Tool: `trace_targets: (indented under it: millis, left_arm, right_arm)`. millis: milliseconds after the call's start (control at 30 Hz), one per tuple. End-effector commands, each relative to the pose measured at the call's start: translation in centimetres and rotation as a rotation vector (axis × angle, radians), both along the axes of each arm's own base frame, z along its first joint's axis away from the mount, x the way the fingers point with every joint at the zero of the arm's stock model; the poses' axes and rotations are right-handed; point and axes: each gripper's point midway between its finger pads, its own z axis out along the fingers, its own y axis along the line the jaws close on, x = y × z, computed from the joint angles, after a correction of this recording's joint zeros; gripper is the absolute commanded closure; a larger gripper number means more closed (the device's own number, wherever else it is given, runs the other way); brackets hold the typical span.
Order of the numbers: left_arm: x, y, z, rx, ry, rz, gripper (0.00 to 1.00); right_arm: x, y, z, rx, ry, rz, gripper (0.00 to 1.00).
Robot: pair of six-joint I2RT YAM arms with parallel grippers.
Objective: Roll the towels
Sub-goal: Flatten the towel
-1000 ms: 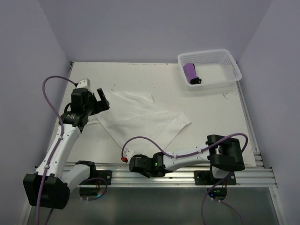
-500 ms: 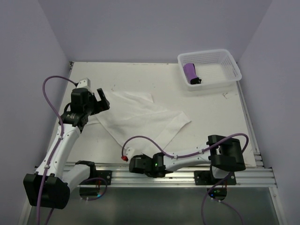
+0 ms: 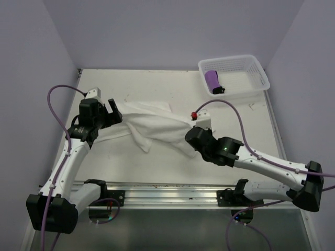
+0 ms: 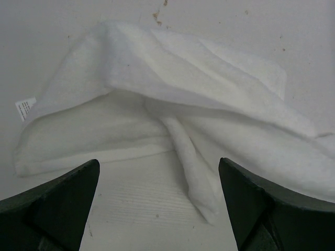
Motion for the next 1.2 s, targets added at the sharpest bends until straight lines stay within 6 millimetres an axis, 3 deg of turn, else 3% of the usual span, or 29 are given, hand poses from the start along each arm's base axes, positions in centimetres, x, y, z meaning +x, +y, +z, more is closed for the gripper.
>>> trace_targets:
  millis: [0,233,633,833,1000,1167]
  left_arm:
    - [0.4,0.4,0.1,0.013,-0.019,-0.001,0.0]
    - [0.3,0.5,-1.4,0.018,0.035,0.007,0.01]
    - [0.0,1.3,-5.4,0.068,0.183,0.018,0.01]
    - [-0.2,0.9,-6.2,0.064,0.202,-0.013,0.02]
    - [-1.1,0.6,-7.4,0.059,0.242,-0.036,0.05]
    - [-1.7,-1.2,-8.3,0.0,0.255,-0.106,0.08]
  right_arm:
    - [1.1,-6.3,2.9,-0.014,-0.098,-0.26,1.0]
    - [1.7,-11.1,4.8,-0.067,-0.15,-0.443,1.0]
    - [3.3,-15.2,7.6,-0.101,-0.21,-0.602,1.0]
    - [3.3,-19.2,5.1,-0.126,-0.133,-0.716,1.0]
    - [3.8,-20.6,2.9,-0.108,-0.074,-0.741,1.0]
    - [3.9,-22.2,2.5,-0.115,-0.056,-0.789,1.0]
